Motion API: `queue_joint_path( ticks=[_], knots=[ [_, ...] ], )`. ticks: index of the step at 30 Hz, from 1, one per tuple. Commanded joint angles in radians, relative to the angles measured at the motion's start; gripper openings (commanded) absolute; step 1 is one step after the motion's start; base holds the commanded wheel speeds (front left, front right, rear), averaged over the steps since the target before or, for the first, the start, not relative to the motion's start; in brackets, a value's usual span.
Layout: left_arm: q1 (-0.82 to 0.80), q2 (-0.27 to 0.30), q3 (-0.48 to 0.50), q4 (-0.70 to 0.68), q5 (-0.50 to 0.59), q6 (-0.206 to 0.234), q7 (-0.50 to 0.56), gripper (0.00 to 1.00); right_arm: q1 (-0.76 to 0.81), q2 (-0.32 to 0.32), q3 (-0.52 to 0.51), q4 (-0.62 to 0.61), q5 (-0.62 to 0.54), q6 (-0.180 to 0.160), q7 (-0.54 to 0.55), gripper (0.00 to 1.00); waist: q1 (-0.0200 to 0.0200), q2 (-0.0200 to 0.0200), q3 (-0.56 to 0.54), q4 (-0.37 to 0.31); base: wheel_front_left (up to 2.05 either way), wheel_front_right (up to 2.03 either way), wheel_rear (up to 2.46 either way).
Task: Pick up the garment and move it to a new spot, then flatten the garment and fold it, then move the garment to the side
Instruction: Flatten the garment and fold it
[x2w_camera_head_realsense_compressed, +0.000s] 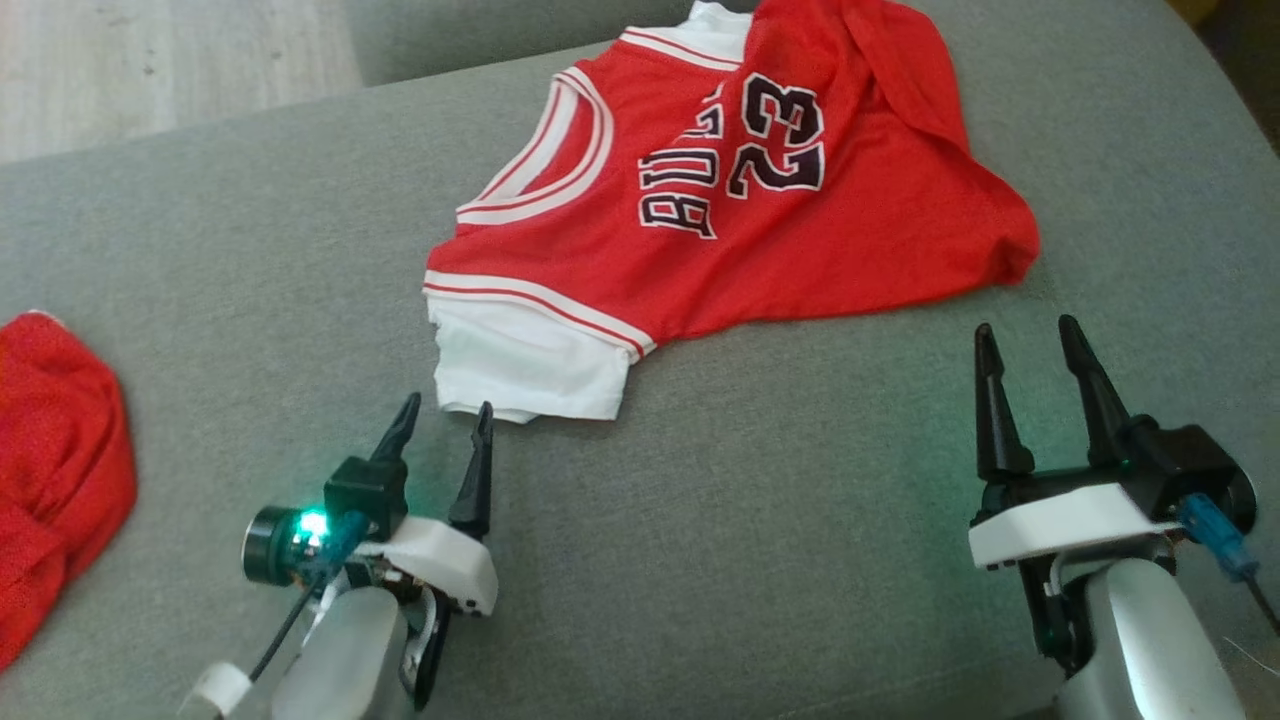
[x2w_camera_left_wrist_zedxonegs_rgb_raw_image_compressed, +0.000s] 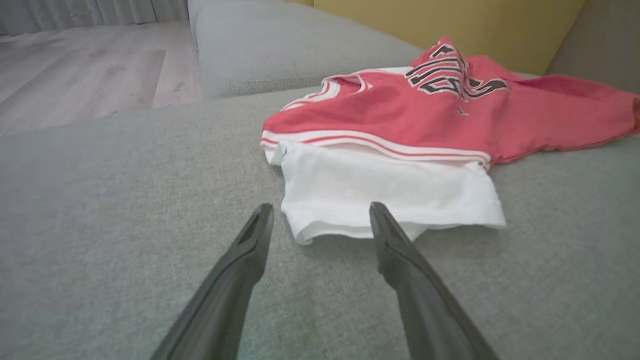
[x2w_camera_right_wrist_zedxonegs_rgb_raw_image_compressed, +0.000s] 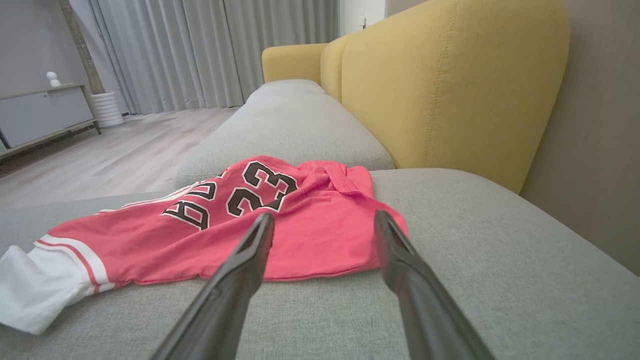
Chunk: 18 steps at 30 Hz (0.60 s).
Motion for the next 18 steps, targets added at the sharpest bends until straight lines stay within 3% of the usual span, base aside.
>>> queue_joint_path(
  ticks=[1,8,17,18],
  knots=[
    [-0.051,0.009,0.029,-0.01,0.011,0.008,-0.004,1.0,-0.038,-0.002,0.028,-0.035,0.003,0.008,-0.011,1.0,-0.0002,0.0,0.008,-0.011,0.0,0.0,0.0],
    [-0.122,0.016,0.044,0.111,0.0,0.028,-0.009,1.0,-0.045,-0.002,0.046,-0.041,0.005,0.008,-0.011,1.0,-0.0002,0.0,0.027,-0.045,0.0,0.0,0.0],
    [-0.169,0.016,0.008,0.264,-0.001,-0.002,0.073,1.0,-0.05,-0.002,0.044,-0.053,0.009,0.008,-0.011,1.0,-0.0002,0.0,0.034,-0.065,0.0,0.0,0.0],
    [-0.171,0.015,0.004,0.276,-0.003,-0.007,0.081,0.44,-0.05,-0.002,0.041,-0.054,0.009,0.008,-0.011,1.0,-0.0002,0.0,0.034,-0.064,0.0,0.0,0.0]
  ],
)
